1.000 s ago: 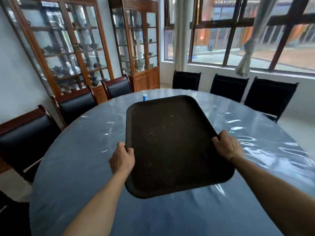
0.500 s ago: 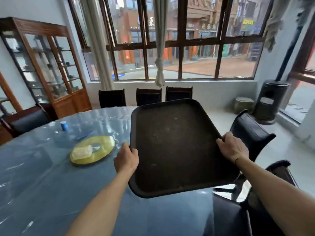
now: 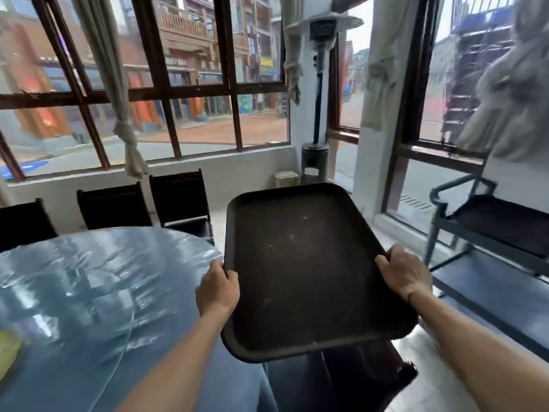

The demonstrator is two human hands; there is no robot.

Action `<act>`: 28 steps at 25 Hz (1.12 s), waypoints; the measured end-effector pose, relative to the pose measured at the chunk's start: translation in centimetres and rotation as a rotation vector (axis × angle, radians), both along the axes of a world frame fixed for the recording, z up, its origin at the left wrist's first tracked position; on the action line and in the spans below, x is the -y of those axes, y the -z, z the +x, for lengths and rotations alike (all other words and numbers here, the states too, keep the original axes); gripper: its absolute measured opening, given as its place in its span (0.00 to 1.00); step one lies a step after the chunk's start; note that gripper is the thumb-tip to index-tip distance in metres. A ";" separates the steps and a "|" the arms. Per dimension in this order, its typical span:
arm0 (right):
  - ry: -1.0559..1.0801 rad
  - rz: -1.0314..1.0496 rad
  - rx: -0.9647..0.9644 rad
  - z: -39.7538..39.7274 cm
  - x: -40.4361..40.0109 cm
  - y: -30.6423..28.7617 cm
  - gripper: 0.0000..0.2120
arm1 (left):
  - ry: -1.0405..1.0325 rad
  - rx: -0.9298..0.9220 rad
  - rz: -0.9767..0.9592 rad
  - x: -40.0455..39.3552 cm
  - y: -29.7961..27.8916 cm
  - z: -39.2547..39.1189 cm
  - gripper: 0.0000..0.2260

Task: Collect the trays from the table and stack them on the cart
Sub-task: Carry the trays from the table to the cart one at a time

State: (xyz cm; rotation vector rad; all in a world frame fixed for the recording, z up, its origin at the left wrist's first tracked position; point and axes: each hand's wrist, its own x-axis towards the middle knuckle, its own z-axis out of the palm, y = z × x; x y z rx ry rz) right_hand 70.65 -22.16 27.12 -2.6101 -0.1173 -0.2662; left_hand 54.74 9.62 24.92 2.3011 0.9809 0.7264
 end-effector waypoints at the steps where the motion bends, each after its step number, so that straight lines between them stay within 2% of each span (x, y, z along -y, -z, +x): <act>1: 0.045 -0.003 -0.002 0.3 1.4 0.1 0.12 | 0.046 -0.001 0.000 0.8 0.2 1.7 0.08; 15: 0.538 -0.115 -0.019 4.0 13.4 1.0 0.13 | 0.538 -0.011 -0.064 9.8 2.5 21.8 0.10; 22: 0.728 -0.075 -0.025 4.5 23.2 2.1 0.14 | 0.747 -0.028 -0.036 20.2 2.2 28.4 0.05; 28: 0.820 -0.084 -0.089 6.3 34.0 5.4 0.15 | 0.822 -0.098 -0.014 31.9 4.5 32.2 0.04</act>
